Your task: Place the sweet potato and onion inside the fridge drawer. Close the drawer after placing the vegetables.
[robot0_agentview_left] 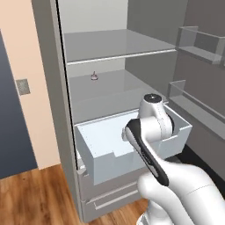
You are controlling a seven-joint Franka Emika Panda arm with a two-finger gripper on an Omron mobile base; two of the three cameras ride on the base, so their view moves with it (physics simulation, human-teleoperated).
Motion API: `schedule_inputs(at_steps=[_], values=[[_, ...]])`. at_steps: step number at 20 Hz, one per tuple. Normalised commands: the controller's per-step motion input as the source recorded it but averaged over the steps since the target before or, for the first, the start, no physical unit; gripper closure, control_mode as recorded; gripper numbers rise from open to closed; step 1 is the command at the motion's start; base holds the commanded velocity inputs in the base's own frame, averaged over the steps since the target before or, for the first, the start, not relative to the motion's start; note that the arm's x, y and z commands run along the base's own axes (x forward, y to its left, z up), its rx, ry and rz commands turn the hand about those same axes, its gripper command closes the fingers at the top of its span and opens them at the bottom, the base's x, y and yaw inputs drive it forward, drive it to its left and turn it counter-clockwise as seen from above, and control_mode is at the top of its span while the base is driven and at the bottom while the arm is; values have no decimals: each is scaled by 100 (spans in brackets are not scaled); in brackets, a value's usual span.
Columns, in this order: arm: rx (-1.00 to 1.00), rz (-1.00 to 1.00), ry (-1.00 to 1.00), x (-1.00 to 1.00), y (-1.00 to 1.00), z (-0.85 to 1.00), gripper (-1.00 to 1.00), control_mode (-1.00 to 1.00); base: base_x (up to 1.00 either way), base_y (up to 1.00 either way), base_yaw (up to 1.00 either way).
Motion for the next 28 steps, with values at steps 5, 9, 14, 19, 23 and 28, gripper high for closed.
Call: schedule_inputs(at_steps=[5,9,14,19,23,28], values=[[0,0,0,0,0,0,100,100,42,16,-9],[0,0,2,33,2,-5,100,-100,4,0,-1],[-1,0,23,77,46,-54,100,-100,0,0,0],[-1,0,20,63,59,-31,100,-100,0,0,0],[0,0,9,55,17,-24,100,-100,0,0,0],[0,0,1,40,6,-37,100,-100,0,0,0]])
